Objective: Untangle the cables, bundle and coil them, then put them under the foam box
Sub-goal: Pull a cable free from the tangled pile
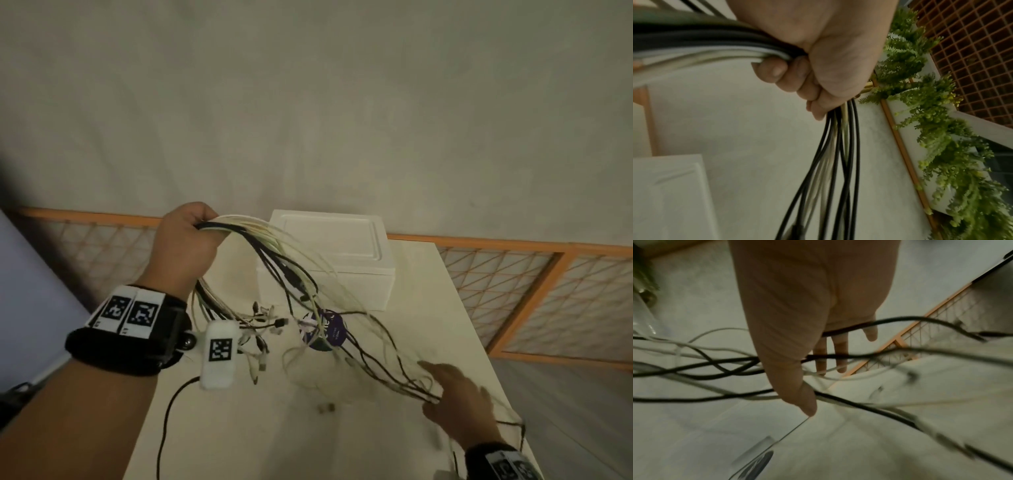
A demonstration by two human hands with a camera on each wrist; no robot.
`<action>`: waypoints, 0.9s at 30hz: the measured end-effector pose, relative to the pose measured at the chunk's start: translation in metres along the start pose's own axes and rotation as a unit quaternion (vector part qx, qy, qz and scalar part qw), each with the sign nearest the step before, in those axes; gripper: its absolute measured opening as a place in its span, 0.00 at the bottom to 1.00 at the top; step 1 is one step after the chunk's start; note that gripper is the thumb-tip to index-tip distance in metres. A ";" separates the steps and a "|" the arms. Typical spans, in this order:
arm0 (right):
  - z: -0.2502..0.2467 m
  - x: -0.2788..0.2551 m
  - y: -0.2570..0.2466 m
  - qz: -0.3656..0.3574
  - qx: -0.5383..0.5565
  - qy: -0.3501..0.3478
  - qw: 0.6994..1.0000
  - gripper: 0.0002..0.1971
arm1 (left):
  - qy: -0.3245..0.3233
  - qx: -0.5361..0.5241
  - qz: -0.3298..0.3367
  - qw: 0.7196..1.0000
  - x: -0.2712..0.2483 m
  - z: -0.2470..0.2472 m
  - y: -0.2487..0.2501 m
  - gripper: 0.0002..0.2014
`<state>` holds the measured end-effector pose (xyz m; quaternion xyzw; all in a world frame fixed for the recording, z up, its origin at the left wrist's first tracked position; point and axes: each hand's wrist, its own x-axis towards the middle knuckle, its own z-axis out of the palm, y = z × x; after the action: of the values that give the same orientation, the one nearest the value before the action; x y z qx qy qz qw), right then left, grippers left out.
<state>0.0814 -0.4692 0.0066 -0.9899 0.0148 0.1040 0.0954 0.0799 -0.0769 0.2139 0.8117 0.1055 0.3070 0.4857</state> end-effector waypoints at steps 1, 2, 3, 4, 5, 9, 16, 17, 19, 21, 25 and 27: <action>-0.006 0.006 0.005 0.014 0.001 -0.007 1.000 0.39 | 0.001 -0.002 -0.009 1.000 0.002 0.000 -0.003 0.12; -0.012 0.014 0.013 0.035 0.021 -0.016 0.999 0.40 | 0.006 -0.012 -0.024 1.000 0.005 -0.001 -0.007 0.13; -0.016 0.023 0.023 0.061 0.042 -0.035 0.997 0.43 | 0.020 -0.029 -0.039 0.999 0.008 -0.004 -0.010 0.12; -0.023 0.029 0.031 0.085 0.043 -0.075 0.993 0.46 | 0.037 -0.045 -0.056 0.997 0.012 -0.006 -0.013 0.10; -0.032 0.035 0.034 0.104 0.035 -0.121 0.987 0.48 | 0.053 -0.047 -0.063 0.995 0.015 -0.010 -0.015 0.09; -0.105 0.043 -0.009 -0.020 0.038 -0.079 0.996 0.49 | 0.013 0.033 -0.012 0.999 0.015 -0.004 -0.011 0.12; -0.146 -0.013 -0.177 -0.373 0.209 0.163 0.889 0.56 | -0.148 0.109 0.074 0.980 -0.030 0.048 -0.001 0.07; -0.139 -0.013 -0.188 -0.382 0.171 0.163 0.894 0.56 | -0.183 0.100 0.089 0.974 -0.038 0.052 0.000 0.08; -0.127 -0.004 -0.194 -0.383 0.145 0.150 0.900 0.44 | -0.254 0.080 0.098 0.959 -0.049 0.054 -0.002 0.07; -0.121 0.003 -0.190 -0.400 0.183 0.140 0.887 0.23 | -0.320 0.079 0.098 0.939 -0.054 0.049 -0.009 0.06; -0.110 0.004 -0.185 -0.433 0.169 0.119 0.877 0.12 | -0.405 0.083 0.097 0.905 -0.061 0.044 -0.018 0.05; -0.107 0.005 -0.185 -0.460 0.180 0.123 0.861 0.18 | -0.418 0.084 0.100 0.899 -0.060 0.045 -0.017 0.07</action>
<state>0.1171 -0.3086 0.1423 -0.8545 -0.4122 -0.0789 0.3061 0.0611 -0.1293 0.1607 0.9092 -0.1638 -0.0234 0.3822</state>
